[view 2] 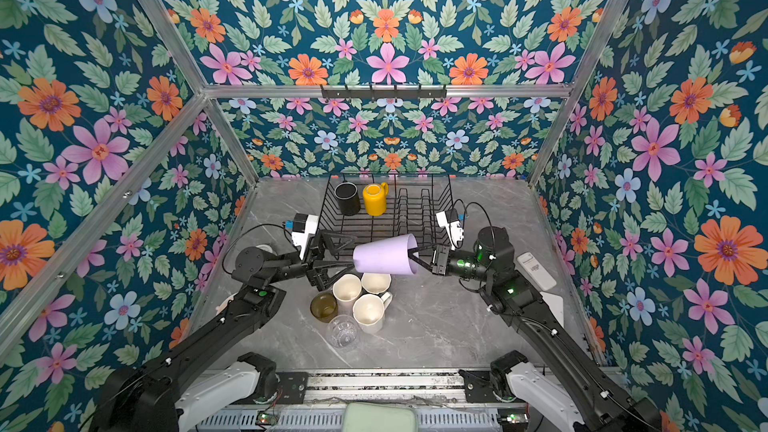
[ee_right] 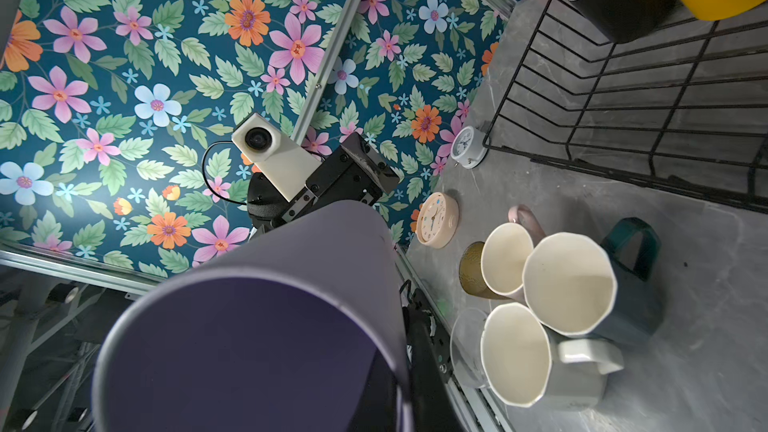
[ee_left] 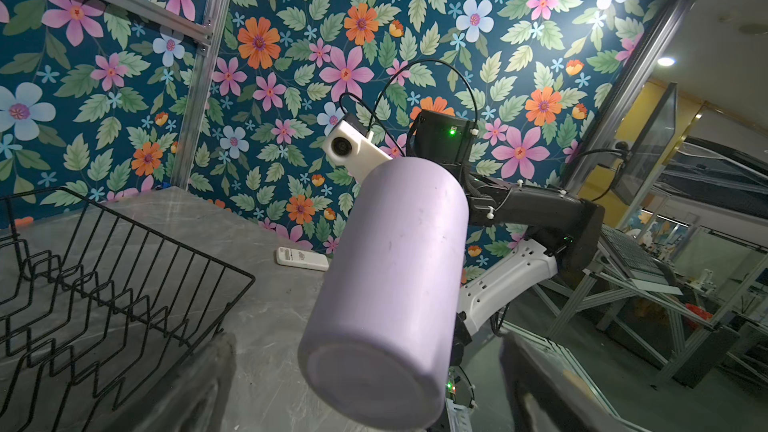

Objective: Load the cups into the dish rack
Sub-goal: 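Pass the lavender cup from the right gripper to the left gripper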

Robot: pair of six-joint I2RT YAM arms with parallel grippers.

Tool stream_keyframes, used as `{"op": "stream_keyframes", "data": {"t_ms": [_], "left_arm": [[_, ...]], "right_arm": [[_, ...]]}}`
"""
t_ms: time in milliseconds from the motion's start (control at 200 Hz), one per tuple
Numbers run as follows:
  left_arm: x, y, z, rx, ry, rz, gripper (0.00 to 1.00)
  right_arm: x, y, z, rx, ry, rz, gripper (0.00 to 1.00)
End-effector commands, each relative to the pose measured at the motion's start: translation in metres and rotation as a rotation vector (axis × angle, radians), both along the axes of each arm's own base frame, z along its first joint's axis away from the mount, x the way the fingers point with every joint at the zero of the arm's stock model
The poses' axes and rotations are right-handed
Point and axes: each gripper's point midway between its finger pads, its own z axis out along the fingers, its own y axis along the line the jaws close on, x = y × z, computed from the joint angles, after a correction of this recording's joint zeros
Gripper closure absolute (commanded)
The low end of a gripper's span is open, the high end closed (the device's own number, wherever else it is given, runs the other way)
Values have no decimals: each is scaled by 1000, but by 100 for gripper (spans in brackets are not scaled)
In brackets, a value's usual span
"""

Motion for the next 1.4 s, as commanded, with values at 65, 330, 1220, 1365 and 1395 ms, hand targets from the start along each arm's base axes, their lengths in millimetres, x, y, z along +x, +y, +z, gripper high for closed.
{"op": "stream_keyframes", "data": {"t_ms": [65, 330, 1220, 1365, 1395], "left_arm": [[-9, 1, 11, -36, -42, -37, 0], [-10, 0, 13, -46, -36, -55, 0], [-21, 2, 16, -47, -47, -91, 0], [-22, 2, 16, -48, -47, -101, 0], [-22, 2, 16, -48, -46, -102, 0]], "right_arm": [[-3, 5, 21, 54, -70, 40, 100], [-5, 17, 24, 58, -88, 65, 100], [12, 59, 31, 74, -102, 117, 100], [13, 61, 31, 78, -100, 114, 100], [14, 61, 30, 78, -97, 115, 100]]}}
